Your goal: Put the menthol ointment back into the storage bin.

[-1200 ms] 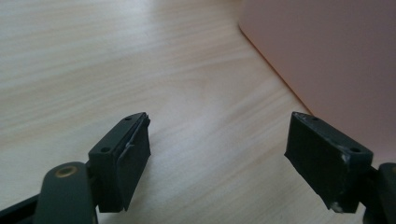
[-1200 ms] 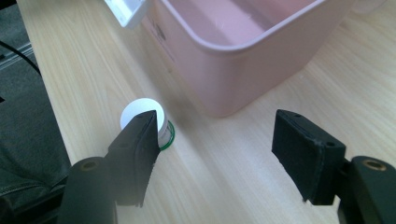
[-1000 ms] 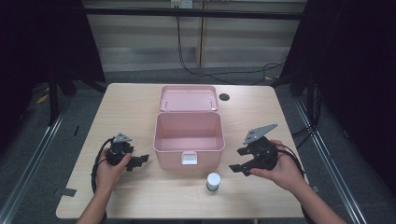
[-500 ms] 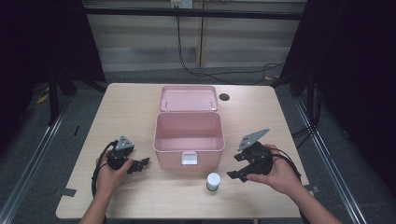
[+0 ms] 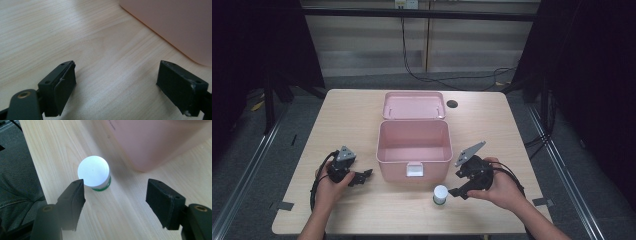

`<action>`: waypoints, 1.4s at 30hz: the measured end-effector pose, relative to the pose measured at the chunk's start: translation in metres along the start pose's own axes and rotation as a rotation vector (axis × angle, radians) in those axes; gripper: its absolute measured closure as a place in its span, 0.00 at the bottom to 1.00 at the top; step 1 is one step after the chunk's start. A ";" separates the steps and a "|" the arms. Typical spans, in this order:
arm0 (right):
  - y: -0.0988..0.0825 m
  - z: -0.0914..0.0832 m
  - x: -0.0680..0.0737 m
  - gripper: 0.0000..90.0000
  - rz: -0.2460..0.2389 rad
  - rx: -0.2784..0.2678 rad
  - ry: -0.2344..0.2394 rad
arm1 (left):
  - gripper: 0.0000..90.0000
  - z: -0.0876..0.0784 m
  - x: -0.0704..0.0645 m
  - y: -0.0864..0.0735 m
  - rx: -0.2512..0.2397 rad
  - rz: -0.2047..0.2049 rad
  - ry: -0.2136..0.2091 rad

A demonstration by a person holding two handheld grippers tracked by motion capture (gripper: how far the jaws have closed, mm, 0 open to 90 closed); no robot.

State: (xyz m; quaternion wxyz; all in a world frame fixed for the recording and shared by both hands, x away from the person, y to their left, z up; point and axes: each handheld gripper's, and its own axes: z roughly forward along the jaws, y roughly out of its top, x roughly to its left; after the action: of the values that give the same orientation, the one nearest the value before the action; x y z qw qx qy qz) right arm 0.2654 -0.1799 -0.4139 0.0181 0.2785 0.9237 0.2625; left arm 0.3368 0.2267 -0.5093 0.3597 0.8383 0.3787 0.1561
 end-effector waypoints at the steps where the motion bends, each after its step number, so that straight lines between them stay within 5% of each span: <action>1: 0.001 0.001 0.001 0.34 -0.002 0.002 0.004 | 0.16 0.000 0.000 0.000 0.000 0.000 0.000; 27: 0.018 0.028 0.014 0.37 -0.078 0.099 0.040 | 0.16 0.000 0.000 0.000 0.000 -0.001 -0.001; 42: 0.024 0.040 0.019 0.42 -0.123 0.164 0.021 | 0.16 0.000 0.000 0.000 0.000 -0.001 -0.001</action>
State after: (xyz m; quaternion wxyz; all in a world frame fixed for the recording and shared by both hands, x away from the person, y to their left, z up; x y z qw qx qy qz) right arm 0.2689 -0.1343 -0.4344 0.0015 0.2189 0.9576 0.1874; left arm 0.3368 0.2267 -0.5094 0.3600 0.8382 0.3789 0.1556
